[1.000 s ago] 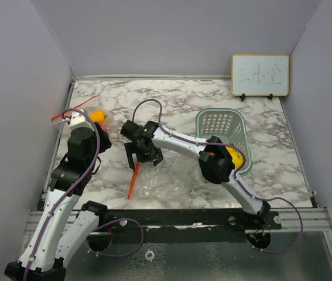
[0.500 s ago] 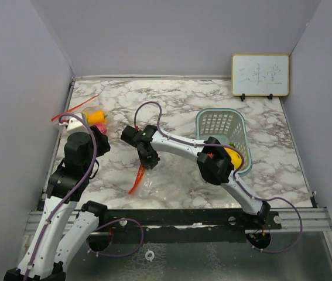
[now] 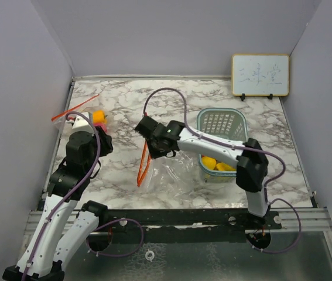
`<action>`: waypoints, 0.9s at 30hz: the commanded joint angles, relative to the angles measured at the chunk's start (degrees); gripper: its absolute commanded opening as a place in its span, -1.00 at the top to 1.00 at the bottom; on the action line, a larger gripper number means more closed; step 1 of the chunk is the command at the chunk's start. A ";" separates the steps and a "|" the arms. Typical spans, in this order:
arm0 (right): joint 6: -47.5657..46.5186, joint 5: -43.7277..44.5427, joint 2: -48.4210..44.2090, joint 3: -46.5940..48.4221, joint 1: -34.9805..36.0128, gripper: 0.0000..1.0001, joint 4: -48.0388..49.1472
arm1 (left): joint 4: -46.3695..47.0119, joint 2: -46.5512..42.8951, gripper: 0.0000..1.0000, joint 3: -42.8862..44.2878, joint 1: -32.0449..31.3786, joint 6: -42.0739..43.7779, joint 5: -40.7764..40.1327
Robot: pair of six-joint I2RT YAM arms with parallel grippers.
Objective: Place the food in the zip-top bag and seal the zipper
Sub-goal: Pick up the zipper food storage bag at the center of the board, then open the zipper of the food storage bag.
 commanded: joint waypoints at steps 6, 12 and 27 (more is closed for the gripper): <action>-10.55 -6.93 -18.87 -5.18 -2.75 0.96 19.57 | 12.33 -1.88 0.18 -0.27 -0.38 -0.37 29.43; -12.67 -7.77 -19.65 -3.36 -3.01 0.96 21.25 | 24.86 -2.17 0.05 -1.48 -0.38 -8.21 38.13; -14.03 -11.49 -21.07 -1.02 -5.42 0.96 23.16 | 22.32 1.83 0.14 -2.40 -0.40 -4.38 34.26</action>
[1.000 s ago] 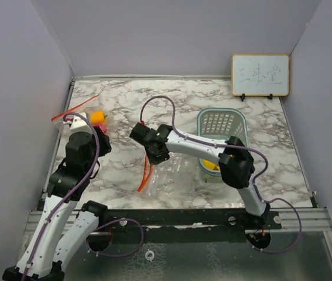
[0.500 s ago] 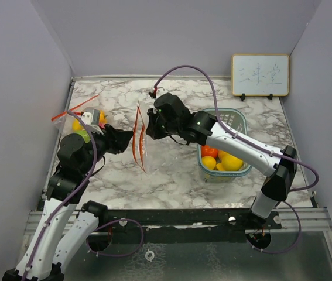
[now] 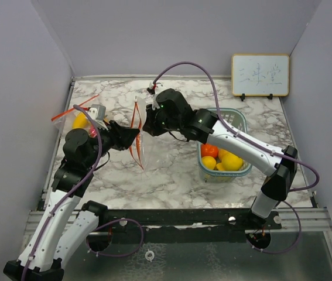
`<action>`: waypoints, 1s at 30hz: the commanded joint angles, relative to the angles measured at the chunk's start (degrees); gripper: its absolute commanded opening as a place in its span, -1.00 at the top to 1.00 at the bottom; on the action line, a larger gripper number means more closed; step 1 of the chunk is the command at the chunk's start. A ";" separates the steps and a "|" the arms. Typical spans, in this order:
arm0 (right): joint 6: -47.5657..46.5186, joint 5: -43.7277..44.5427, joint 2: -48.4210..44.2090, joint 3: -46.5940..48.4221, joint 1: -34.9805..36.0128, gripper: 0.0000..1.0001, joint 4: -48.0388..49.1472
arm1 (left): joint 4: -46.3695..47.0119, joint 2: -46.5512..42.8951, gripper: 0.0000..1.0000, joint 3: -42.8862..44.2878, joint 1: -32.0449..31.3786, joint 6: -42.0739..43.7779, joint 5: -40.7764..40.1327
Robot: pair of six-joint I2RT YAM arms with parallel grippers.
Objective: Place the food in the zip-top bag and seal the zipper
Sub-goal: Open the zipper of the food storage bag.
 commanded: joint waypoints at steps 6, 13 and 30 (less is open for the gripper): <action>-0.77 -4.21 -2.80 1.55 -3.31 0.96 2.44 | 0.16 2.39 0.22 0.30 -0.08 4.23 -0.54; -0.67 -5.74 -3.08 2.26 -4.72 0.96 2.36 | 5.64 3.73 0.43 -2.72 -0.07 0.99 2.19; -0.37 -8.43 -4.10 3.57 -6.60 0.96 1.76 | 9.50 5.22 0.60 -5.44 -0.08 0.20 2.11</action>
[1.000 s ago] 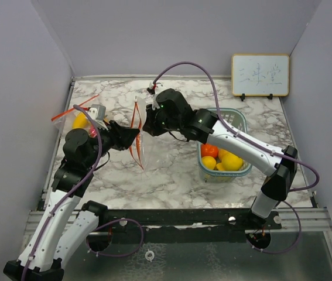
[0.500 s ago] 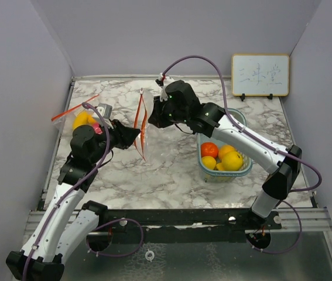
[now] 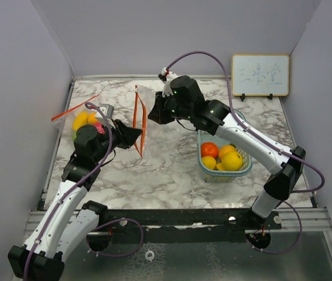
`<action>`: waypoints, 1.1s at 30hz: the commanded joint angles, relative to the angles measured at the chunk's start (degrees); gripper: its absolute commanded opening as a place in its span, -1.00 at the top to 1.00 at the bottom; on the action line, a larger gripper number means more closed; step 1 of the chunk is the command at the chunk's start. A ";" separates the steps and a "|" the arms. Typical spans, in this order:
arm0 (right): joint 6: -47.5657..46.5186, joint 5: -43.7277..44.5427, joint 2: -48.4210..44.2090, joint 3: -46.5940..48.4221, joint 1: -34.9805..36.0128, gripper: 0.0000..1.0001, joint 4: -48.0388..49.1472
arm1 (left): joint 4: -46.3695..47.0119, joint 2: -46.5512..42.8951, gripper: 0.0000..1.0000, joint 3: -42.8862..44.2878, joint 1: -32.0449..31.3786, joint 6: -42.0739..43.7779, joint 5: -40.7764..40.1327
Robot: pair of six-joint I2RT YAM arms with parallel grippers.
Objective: Place the food in the zip-top bag and seal the zipper
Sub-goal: Open the zipper of the food storage bag.
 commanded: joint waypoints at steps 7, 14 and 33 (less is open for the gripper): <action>-0.13 -1.00 -3.22 0.37 -1.69 0.96 0.10 | 2.37 -2.11 0.12 3.24 0.01 1.79 0.10; 0.18 -2.22 -4.41 -1.11 -2.44 0.96 1.28 | -1.59 -0.60 0.06 5.90 -0.03 3.36 -2.59; 0.50 -7.58 -5.60 -2.09 -2.62 0.96 2.84 | 6.73 3.41 0.63 3.27 0.02 -2.16 0.19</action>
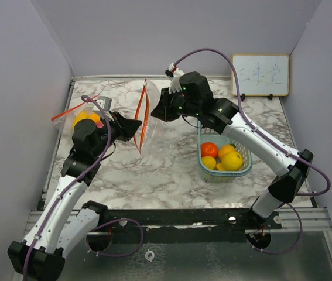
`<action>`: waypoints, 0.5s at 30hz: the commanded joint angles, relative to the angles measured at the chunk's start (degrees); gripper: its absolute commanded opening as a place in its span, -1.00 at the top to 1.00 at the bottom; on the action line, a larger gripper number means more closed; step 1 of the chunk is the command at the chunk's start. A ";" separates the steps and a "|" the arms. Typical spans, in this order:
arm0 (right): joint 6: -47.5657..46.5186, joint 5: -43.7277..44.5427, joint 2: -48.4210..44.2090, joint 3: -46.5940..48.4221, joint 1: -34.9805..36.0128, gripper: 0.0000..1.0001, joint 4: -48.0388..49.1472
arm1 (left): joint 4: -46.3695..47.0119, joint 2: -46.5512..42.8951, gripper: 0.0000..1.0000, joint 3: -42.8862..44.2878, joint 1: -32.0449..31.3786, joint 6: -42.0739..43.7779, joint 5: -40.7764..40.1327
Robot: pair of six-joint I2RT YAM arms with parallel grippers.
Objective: Place the food in the zip-top bag and seal the zipper
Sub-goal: Open the zipper of the food storage bag.
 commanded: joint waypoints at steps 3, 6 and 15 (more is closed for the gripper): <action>0.57 -1.81 -3.30 -2.17 -0.26 0.96 1.94 | 5.56 1.17 1.00 -1.60 0.01 -2.18 2.54; 0.66 6.06 -3.56 -1.10 -0.40 0.96 -2.88 | -0.05 1.31 1.00 0.28 0.02 1.65 -1.14; 1.73 27.83 -4.34 -0.91 -2.44 0.96 -14.08 | -20.14 3.83 1.00 8.01 -0.15 10.30 -37.98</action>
